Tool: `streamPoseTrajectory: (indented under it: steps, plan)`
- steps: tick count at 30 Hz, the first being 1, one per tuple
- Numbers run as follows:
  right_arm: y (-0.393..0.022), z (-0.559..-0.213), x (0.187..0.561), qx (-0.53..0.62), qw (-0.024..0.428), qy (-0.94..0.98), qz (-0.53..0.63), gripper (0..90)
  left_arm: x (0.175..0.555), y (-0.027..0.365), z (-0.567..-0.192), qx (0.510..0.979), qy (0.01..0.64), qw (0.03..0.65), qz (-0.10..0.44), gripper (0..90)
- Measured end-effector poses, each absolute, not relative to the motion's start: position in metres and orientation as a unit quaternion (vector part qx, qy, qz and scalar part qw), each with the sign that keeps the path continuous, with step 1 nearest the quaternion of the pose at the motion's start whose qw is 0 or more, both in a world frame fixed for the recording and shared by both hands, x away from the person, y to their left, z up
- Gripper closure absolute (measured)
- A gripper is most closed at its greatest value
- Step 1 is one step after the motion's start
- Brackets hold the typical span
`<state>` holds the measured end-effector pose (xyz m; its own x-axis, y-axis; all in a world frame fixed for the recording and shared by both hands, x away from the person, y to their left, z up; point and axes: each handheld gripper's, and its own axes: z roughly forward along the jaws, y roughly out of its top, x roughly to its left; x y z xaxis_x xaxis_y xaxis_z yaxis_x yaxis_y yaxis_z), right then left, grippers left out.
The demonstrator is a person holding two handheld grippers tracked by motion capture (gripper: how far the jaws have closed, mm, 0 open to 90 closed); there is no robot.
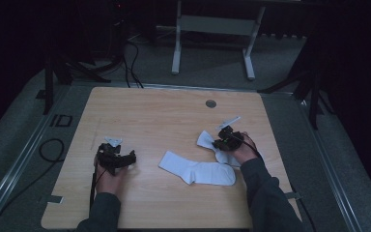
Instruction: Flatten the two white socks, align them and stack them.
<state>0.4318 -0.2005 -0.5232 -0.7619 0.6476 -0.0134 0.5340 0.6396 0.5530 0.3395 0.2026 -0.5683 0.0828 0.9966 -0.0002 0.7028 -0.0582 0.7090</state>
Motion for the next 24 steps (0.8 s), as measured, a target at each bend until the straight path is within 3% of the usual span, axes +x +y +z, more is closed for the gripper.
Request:
streamPoseTrajectory:
  steps: [9,24]
  plan:
    - [-0.215,-0.464,0.403,0.294,0.156,0.890,0.312,83.8,0.340,0.203,-0.568,0.679,0.625,0.283,0.261,14.3]
    - [-0.203,-0.388,0.351,0.222,0.183,0.872,0.396,83.7,0.340,0.202,-0.568,0.678,0.626,0.283,0.260,14.3]
